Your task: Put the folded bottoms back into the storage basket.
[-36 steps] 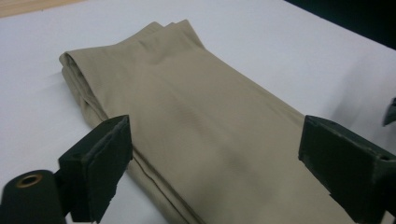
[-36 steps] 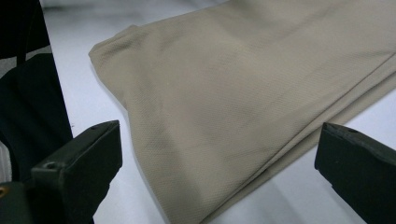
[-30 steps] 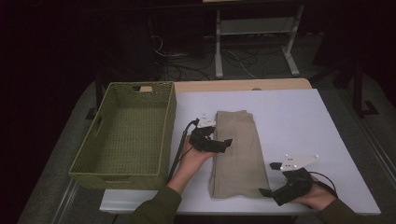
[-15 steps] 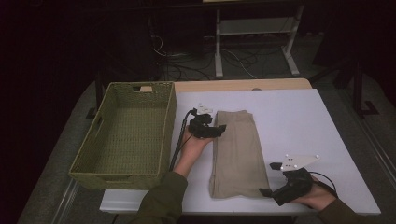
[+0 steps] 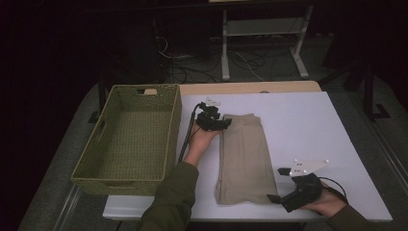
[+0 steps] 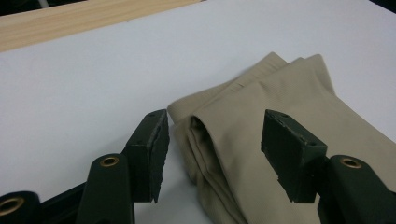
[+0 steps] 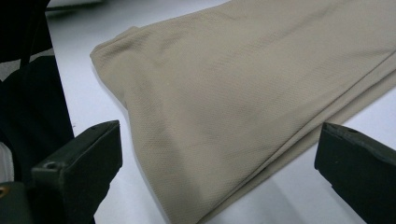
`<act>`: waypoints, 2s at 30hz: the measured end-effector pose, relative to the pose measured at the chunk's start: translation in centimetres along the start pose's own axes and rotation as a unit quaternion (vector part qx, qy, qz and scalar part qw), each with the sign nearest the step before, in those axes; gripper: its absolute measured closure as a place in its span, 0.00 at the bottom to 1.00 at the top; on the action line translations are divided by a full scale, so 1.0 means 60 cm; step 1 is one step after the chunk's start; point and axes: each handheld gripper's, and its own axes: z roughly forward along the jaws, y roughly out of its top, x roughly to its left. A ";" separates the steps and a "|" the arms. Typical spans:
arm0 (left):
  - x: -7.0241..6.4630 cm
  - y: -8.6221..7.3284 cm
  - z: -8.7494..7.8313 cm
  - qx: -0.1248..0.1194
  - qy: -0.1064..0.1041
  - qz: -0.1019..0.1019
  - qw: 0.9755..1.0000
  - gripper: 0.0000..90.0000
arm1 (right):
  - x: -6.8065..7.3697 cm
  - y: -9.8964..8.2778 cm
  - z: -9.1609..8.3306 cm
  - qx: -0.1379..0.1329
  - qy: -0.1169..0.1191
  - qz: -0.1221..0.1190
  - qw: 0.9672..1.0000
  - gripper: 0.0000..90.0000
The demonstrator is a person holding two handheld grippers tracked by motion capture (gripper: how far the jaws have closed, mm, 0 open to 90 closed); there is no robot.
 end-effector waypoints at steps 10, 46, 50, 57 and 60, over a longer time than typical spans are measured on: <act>0.015 0.002 0.039 0.031 0.007 0.004 1.000 0.45 | -0.002 -0.001 0.000 -0.001 0.001 0.002 1.000 0.02; 0.014 -0.001 0.051 0.045 -0.033 0.010 0.998 0.84 | 0.022 -0.029 0.011 0.077 -0.009 -0.041 0.996 0.28; 0.014 -0.002 0.051 0.044 -0.033 0.008 0.998 0.84 | 0.023 -0.027 0.011 0.077 -0.026 -0.050 0.995 0.41; 0.014 -0.002 0.051 0.044 -0.033 0.008 0.998 0.84 | 0.024 -0.020 0.014 0.079 -0.023 -0.054 0.995 0.66; 0.014 -0.002 0.051 0.044 -0.033 0.008 0.998 0.84 | 0.022 -0.017 0.015 0.081 -0.027 -0.049 0.995 0.76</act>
